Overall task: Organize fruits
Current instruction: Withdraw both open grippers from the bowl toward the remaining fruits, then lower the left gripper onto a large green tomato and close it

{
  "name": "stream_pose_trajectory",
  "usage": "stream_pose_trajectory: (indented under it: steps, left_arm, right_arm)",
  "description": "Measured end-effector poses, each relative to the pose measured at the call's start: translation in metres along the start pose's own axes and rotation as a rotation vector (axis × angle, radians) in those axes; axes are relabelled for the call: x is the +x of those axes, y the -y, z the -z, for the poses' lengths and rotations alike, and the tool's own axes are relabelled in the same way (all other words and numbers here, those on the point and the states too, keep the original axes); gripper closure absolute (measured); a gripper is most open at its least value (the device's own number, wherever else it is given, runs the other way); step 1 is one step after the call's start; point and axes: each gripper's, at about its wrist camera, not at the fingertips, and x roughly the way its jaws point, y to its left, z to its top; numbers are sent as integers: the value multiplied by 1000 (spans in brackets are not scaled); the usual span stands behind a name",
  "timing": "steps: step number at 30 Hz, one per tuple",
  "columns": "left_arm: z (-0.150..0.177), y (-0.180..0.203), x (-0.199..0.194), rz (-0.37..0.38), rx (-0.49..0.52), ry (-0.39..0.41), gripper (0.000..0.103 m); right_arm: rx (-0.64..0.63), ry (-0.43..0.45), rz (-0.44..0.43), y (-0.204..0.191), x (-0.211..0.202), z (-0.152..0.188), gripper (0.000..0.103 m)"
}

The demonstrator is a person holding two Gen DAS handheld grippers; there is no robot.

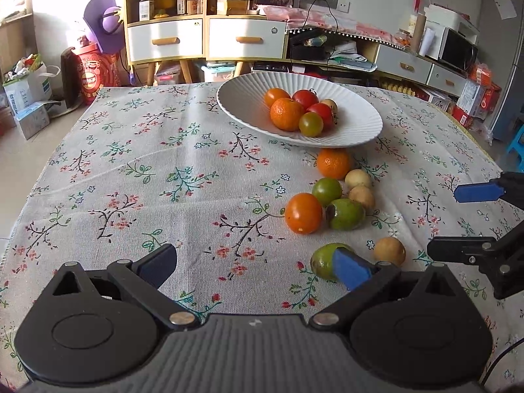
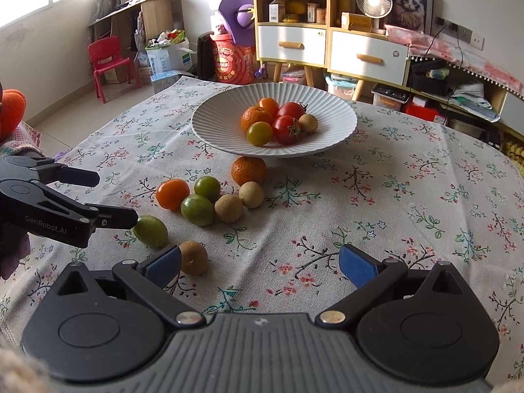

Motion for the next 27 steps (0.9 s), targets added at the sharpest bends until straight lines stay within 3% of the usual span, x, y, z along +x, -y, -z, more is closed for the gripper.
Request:
stream_pose_trajectory:
  steps: [16,27]
  left_arm:
    - [10,23,9,66,79,-33,10]
    - [18,28,10,80,131,-4,10]
  right_arm:
    - [-54,-71,-22,-10,9,18,1]
    - [-136,-54,-10,-18,9,27,0]
